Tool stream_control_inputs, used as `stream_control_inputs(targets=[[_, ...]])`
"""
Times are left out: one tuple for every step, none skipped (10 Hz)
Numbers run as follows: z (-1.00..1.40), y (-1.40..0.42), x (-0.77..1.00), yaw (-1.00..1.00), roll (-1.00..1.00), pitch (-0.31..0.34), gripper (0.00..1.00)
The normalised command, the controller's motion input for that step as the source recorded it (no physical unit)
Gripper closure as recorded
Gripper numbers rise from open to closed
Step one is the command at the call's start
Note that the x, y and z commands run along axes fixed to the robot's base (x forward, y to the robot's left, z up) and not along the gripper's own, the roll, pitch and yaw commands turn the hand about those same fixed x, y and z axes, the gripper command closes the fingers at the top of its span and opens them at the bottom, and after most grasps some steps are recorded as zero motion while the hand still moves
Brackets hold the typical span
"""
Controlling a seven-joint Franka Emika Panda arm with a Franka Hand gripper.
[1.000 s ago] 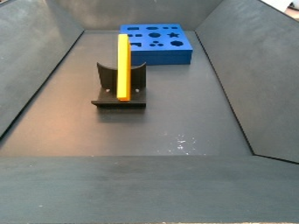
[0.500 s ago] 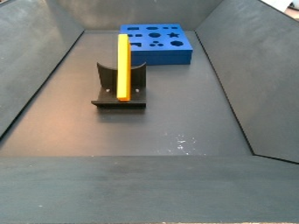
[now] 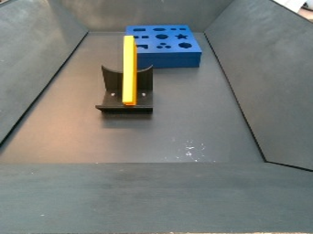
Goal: Pick up the double-square object. Move up. Rotate the double-square object. Place the double-square object on the fixture. Regrasp the double-square object. Move to above the board. Insert the double-square object.
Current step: Regrasp the double-square object.
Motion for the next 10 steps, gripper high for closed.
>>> stream_control_inputs(targets=[[0.00, -0.03, 0.08, 0.06, 1.00, 0.095, 0.00], [0.00, -0.04, 0.09, 0.07, 1.00, 0.125, 0.00], [0.00, -0.04, 0.09, 0.09, 1.00, 0.146, 0.00], [0.00, -0.05, 0.10, 0.12, 1.00, 0.179, 0.00], [-0.01, -0.05, 0.10, 0.15, 1.00, 0.198, 0.00], [-0.01, -0.05, 0.11, 0.18, 0.82, 0.193, 0.00], [-0.01, -0.05, 0.12, 0.20, 0.63, 0.171, 0.00], [-0.01, -0.05, 0.12, 0.21, 0.44, 0.145, 0.00], [0.00, -0.04, 0.13, 0.22, 0.26, 0.106, 0.00], [0.00, -0.04, 0.11, 0.22, 0.19, 0.072, 0.00]])
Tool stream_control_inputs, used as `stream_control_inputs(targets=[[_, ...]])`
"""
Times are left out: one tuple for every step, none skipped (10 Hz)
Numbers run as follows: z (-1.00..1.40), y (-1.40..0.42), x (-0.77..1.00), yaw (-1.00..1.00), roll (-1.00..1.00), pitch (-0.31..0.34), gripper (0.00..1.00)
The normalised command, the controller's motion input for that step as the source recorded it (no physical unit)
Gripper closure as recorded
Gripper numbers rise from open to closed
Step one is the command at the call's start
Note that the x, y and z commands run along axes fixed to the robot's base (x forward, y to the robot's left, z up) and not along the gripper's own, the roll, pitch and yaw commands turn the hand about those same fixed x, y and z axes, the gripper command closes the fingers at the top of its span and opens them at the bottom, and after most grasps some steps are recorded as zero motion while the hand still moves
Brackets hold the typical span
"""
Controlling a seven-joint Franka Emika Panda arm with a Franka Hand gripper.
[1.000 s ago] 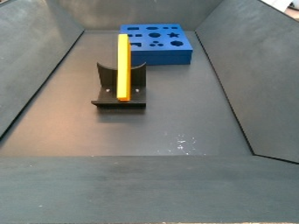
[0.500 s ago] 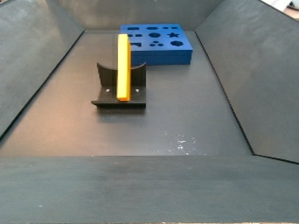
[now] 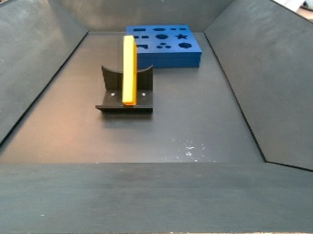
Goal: Pick up the double-square object. Move up. Rotate the double-square object. Place the double-square object on the fixture. Regrasp the double-square object. Move to above the board. Insert the double-square object.
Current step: Regrasp the double-square object.
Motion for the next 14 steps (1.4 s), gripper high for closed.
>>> stream_control_inputs(targets=[[-0.01, -0.05, 0.09, 0.21, 0.18, 0.048, 0.00], [-1.00, 0.05, 0.03, 0.18, 0.18, 0.034, 0.00], [-1.00, 0.05, 0.04, 0.16, 0.18, 0.019, 0.00], [-1.00, 0.04, 0.04, 0.14, 0.17, -0.003, 0.00], [-1.00, 0.04, 0.06, 0.13, 0.13, -0.044, 0.00], [-1.00, 0.03, 0.06, 0.11, 0.10, -0.064, 0.00], [-1.00, 0.03, 0.08, 0.08, 0.08, -0.085, 0.00], [-1.00, 0.03, 0.08, 0.06, 0.08, -0.088, 0.00], [-1.00, 0.02, 0.09, 0.03, 0.08, -0.089, 0.00], [-1.00, 0.02, 0.09, 0.01, 0.08, -0.084, 0.00], [-1.00, 0.02, 0.10, 0.00, 0.08, -0.077, 0.00], [-1.00, 0.01, 0.10, -0.02, 0.07, -0.058, 0.00], [-0.86, 0.01, 0.09, -0.02, 0.07, -0.037, 0.00], [-0.78, 0.00, 0.09, -0.02, 0.07, -0.029, 0.00]])
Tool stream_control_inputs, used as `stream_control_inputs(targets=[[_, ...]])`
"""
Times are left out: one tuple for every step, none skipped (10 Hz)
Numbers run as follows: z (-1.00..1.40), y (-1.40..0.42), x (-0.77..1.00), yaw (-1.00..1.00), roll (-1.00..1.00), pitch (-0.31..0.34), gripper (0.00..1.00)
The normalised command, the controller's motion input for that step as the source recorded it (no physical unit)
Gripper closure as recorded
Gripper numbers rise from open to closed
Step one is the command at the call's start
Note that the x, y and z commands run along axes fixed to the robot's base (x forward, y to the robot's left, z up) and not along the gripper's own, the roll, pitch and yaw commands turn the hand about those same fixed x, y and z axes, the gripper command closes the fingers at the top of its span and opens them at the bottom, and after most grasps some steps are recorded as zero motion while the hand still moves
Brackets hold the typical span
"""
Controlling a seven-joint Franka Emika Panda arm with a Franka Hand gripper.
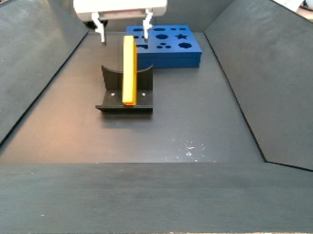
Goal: Pick up the double-square object. Move up. Rotate the double-square object. Place the double-square object on the fixture. Regrasp the double-square object. Move to above the board. Insert the double-square object.
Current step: Regrasp the double-square object, then move to above the board.
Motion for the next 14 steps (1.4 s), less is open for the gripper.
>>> stream_control_inputs(targets=[[-0.61, 0.00, 0.08, -0.02, 0.07, -0.006, 0.00], [-0.49, 0.00, 0.08, -0.01, 0.07, 0.006, 0.00], [-0.37, 0.00, 0.08, 0.00, 0.07, 0.017, 0.00], [-0.26, 0.00, 0.09, 0.01, 0.07, 0.024, 0.00], [0.00, 0.00, 0.00, 0.00, 0.00, 0.000, 1.00], [1.00, -0.03, 0.06, 0.18, -0.06, -0.246, 1.00], [1.00, -0.03, 0.06, 0.17, -0.06, -0.245, 1.00], [1.00, -0.03, 0.04, 0.11, -0.04, -0.224, 1.00], [1.00, -0.03, 0.03, 0.04, -0.02, -0.212, 1.00], [1.00, -0.03, 0.02, -0.03, -0.01, -0.189, 1.00], [1.00, -0.02, 0.01, -0.06, -0.01, -0.163, 1.00], [1.00, -0.02, 0.00, -0.10, -0.01, -0.131, 1.00], [1.00, -0.02, -0.01, -0.13, -0.01, -0.097, 1.00], [1.00, -0.01, -0.02, -0.15, 0.00, -0.050, 1.00]])
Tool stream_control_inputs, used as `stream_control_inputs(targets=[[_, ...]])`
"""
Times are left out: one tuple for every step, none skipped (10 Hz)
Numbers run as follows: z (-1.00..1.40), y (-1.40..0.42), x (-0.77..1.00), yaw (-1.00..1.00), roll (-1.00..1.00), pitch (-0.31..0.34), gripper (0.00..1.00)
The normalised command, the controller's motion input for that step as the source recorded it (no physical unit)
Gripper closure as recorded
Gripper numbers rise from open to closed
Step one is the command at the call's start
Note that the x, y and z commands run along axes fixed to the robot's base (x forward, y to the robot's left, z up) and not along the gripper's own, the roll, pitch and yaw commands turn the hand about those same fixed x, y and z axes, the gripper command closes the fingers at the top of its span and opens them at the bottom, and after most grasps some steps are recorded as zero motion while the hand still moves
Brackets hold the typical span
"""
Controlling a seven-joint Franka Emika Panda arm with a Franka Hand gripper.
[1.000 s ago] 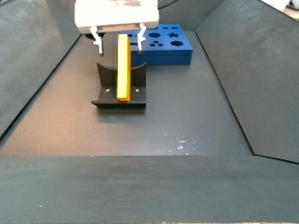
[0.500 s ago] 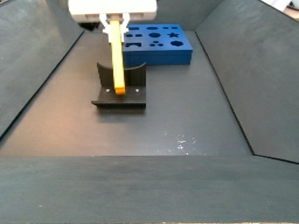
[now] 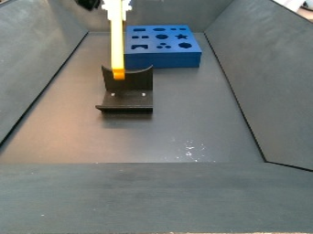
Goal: Pick up the double-square object. Move up. Rotate the double-square object. Place the double-square object on the fixture. Regrasp the double-square object. Move to above the board. Insert the double-square object.
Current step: Move to above the board.
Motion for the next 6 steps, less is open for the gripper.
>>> stream_control_inputs(targets=[[1.00, -0.01, -0.03, -0.15, 0.00, -0.017, 1.00], [0.90, -0.01, -0.03, -0.14, 0.00, 0.018, 1.00], [0.75, -0.01, -0.03, -0.12, 0.00, 0.051, 1.00], [0.55, -0.01, -0.03, -0.09, 0.00, 0.091, 1.00], [0.41, -0.01, -0.03, -0.06, 0.00, 0.116, 1.00], [0.26, -0.01, -0.03, -0.03, -0.01, 0.135, 1.00]])
